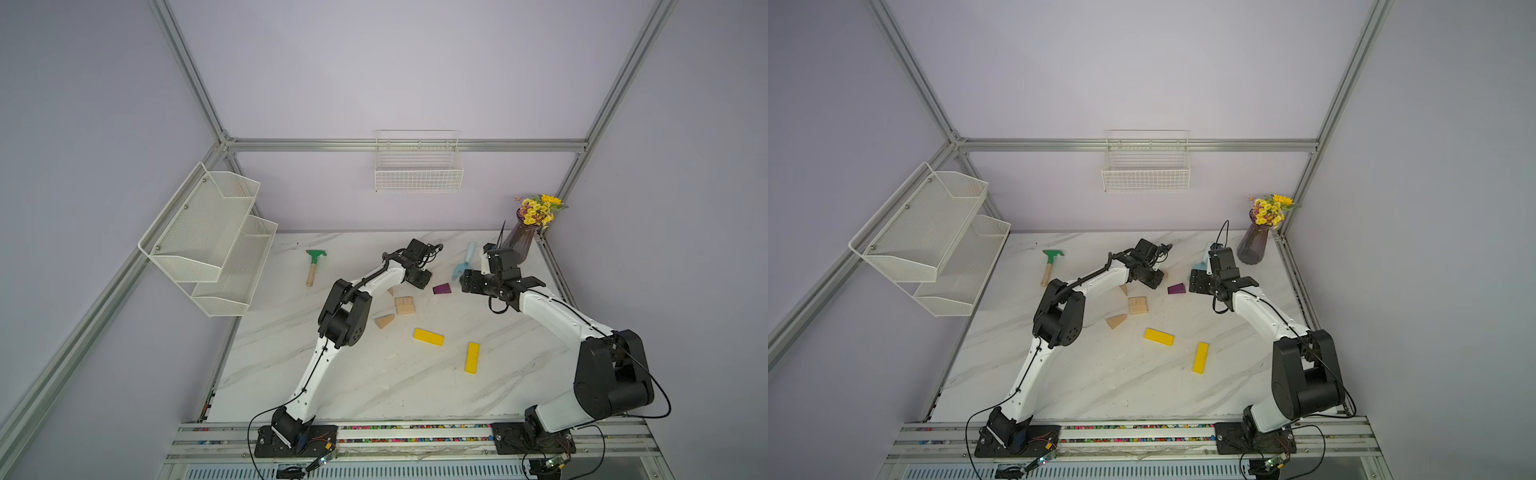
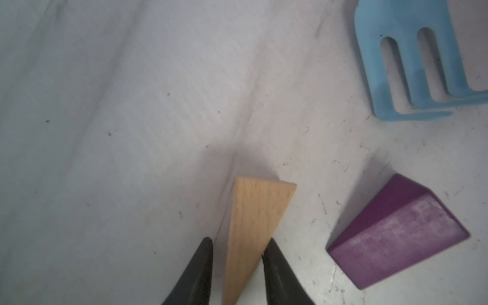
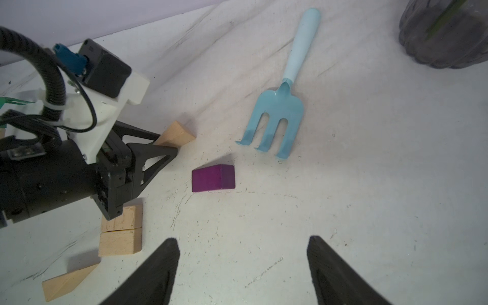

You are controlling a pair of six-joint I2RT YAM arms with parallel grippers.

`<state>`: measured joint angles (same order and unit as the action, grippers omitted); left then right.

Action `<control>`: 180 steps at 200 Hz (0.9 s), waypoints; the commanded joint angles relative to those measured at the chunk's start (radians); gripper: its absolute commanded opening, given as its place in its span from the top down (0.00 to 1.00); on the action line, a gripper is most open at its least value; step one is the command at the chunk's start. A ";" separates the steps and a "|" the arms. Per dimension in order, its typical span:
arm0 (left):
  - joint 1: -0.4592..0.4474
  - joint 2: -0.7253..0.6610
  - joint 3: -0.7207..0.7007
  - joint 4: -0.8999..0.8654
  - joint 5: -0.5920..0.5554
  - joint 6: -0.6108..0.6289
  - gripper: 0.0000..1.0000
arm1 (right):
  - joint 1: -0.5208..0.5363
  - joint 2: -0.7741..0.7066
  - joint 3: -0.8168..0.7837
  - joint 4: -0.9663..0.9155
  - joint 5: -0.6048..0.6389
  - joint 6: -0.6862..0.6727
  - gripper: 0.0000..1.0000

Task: Assemble a small pinwheel with building blocks
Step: Assemble the building block at the center of the board.

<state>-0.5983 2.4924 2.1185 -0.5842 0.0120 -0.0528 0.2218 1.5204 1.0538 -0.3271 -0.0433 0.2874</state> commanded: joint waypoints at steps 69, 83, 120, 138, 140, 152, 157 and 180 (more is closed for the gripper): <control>-0.008 -0.139 -0.191 0.006 -0.092 -0.193 0.93 | -0.004 -0.016 -0.034 0.058 -0.046 0.004 0.20; -0.008 -0.163 -0.229 0.016 -0.092 -0.199 0.93 | -0.006 -0.014 -0.036 0.061 -0.047 0.004 0.20; -0.007 -0.185 -0.267 0.024 -0.068 -0.205 0.90 | -0.004 -0.008 -0.041 0.069 -0.060 0.009 0.19; -0.009 -0.192 -0.278 0.024 -0.058 -0.215 0.89 | -0.005 -0.009 -0.044 0.068 -0.055 0.009 0.19; -0.009 -0.192 -0.279 0.024 -0.057 -0.214 0.89 | -0.005 -0.009 -0.044 0.068 -0.056 0.009 0.20; -0.011 -0.194 -0.283 0.024 -0.061 -0.216 0.87 | -0.005 -0.009 -0.043 0.068 -0.053 0.009 0.20; -0.010 -0.194 -0.285 0.024 -0.062 -0.217 0.87 | -0.005 -0.008 -0.043 0.068 -0.053 0.009 0.20; -0.012 -0.204 -0.305 0.024 -0.057 -0.223 0.87 | -0.005 -0.008 -0.041 0.068 -0.055 0.010 0.19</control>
<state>-0.6044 2.3322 1.8435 -0.5190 -0.0563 -0.2462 0.2195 1.5200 1.0279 -0.2836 -0.0956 0.2882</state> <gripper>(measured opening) 0.132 0.805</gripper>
